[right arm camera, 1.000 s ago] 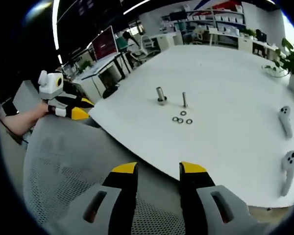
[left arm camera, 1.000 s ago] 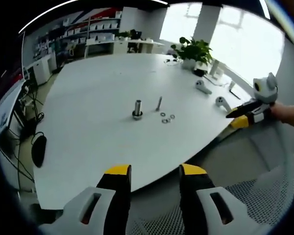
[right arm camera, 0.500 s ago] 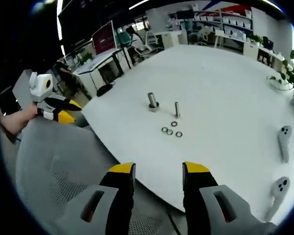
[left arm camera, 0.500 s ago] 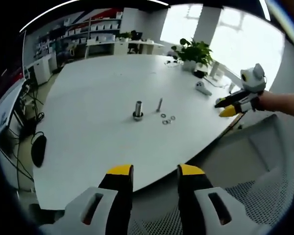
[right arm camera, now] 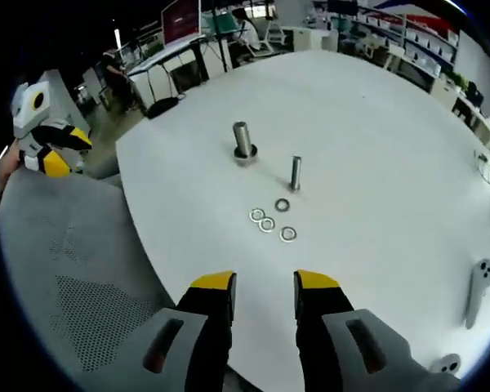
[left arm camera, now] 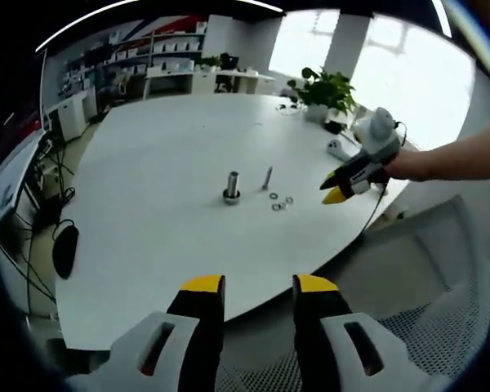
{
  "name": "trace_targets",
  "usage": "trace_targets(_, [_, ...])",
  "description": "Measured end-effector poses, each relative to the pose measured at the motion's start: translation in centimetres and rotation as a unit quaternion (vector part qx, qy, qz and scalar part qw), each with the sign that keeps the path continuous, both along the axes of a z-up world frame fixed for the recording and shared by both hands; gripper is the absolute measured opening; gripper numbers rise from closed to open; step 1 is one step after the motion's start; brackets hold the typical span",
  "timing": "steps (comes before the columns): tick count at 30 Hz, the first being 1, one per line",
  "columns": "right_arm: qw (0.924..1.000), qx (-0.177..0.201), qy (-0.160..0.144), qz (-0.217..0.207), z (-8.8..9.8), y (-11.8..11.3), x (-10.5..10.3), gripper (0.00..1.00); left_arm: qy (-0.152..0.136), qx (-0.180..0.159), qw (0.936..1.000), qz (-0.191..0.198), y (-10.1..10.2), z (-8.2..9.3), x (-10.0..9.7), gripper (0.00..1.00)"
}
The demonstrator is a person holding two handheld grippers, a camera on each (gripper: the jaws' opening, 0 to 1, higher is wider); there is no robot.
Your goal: Place the washer onto the threaded stud by aligning its center hole with the stud, sliding it down to the base, and recovering from edge contact or off-axis alignment until the washer reaches the visible bottom stop.
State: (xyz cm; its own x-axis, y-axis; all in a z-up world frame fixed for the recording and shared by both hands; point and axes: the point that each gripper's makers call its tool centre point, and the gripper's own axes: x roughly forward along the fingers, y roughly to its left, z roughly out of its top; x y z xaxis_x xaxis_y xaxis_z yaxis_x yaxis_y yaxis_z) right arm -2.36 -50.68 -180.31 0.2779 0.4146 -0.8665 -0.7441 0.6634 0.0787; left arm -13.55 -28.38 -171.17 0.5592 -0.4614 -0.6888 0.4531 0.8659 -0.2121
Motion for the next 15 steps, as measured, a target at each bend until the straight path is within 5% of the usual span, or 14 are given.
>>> trace_targets(15, [0.9979,-0.055,0.023,0.027,-3.6,1.2,3.2,0.27,0.002,0.004,1.0000,0.000,0.0,-0.1,0.0,0.27])
